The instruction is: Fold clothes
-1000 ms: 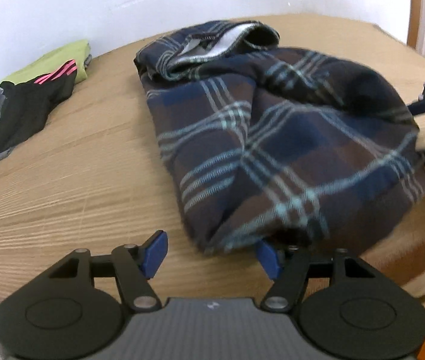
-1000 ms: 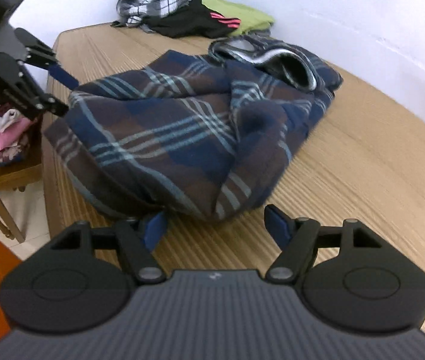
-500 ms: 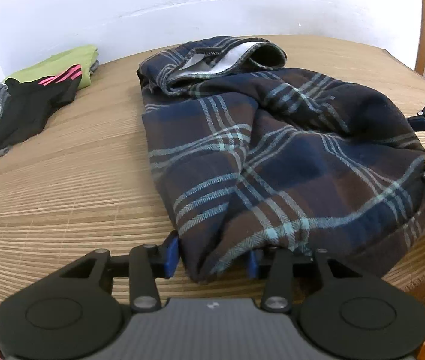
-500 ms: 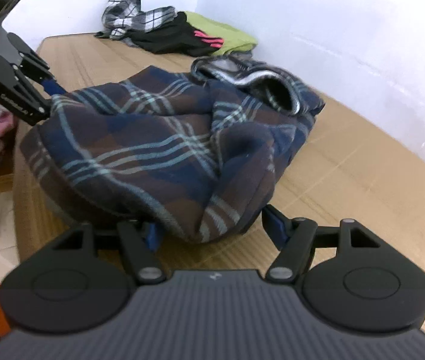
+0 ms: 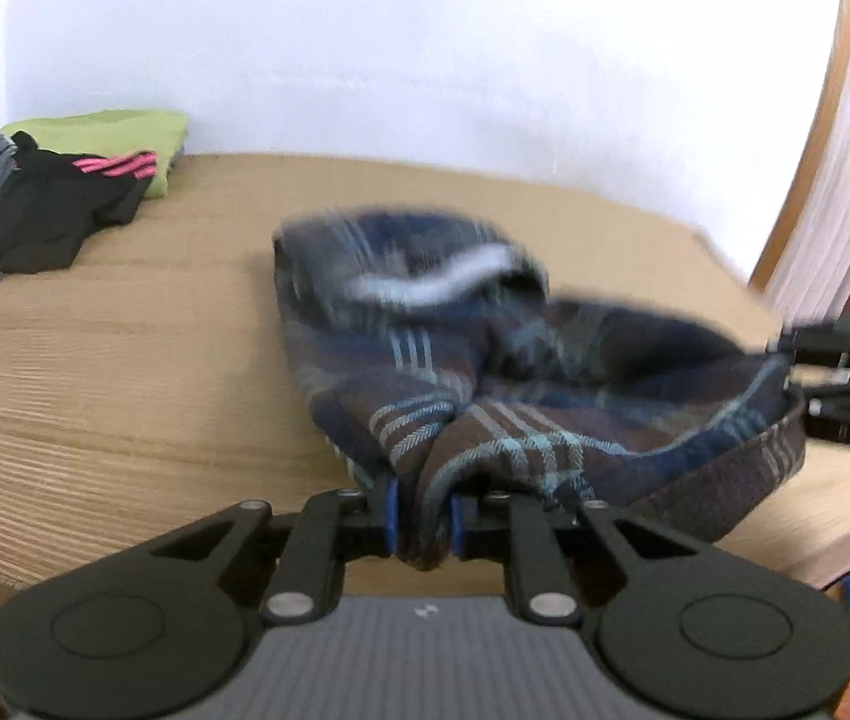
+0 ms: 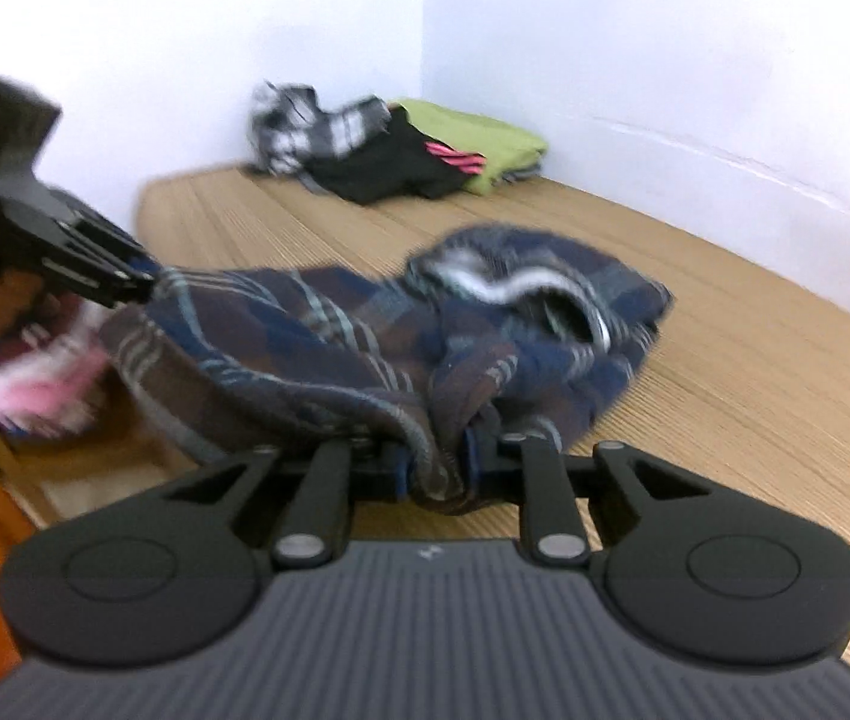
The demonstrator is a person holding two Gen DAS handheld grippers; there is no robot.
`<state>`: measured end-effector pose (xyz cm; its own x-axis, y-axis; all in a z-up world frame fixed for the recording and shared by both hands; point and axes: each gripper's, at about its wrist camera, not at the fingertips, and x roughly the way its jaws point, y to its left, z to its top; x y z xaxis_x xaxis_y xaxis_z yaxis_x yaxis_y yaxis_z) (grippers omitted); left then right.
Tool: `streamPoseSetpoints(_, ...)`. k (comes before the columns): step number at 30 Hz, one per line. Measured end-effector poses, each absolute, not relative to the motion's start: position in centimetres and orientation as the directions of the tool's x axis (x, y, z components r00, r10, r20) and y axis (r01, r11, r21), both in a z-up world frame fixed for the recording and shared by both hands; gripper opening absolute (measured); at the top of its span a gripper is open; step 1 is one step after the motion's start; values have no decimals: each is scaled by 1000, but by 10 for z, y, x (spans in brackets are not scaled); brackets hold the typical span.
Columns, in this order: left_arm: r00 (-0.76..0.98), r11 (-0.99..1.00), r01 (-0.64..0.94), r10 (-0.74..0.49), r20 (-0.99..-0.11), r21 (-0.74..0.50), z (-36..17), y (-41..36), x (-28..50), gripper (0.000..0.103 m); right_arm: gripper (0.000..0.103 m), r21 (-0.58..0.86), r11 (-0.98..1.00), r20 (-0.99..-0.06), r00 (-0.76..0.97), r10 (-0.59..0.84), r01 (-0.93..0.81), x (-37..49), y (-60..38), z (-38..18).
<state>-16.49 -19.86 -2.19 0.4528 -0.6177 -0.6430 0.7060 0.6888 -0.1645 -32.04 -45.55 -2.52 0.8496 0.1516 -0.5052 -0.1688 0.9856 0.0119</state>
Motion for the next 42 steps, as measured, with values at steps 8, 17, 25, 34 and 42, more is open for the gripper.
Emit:
streamPoseSetpoints(8,430,635,743,-697,-574,-214,41,-235,-84,17,21,303,947,-426,875,231,-102,-274,-514,26)
streamPoseSetpoints(17,412,696,702,-569,-711,-150,0,-329,104,21,23,482,866,-517,842,157,135,-113,-600,3)
streamPoseSetpoints(25,307,684,706,-528,-792,-182,-72,-366,186,37,30,440,825,-657,754,27,354,-25,-633,-79)
streamPoseSetpoints(34,308,672,689,-609,-731,-270,-44,-307,168,40,31,321,862,-531,828,-180,393,-100,-598,-17)
streamPoseSetpoints(42,355,621,774,-587,-728,-124,-33,-338,143,41,29,208,968,-599,801,10,144,-101,-544,-30)
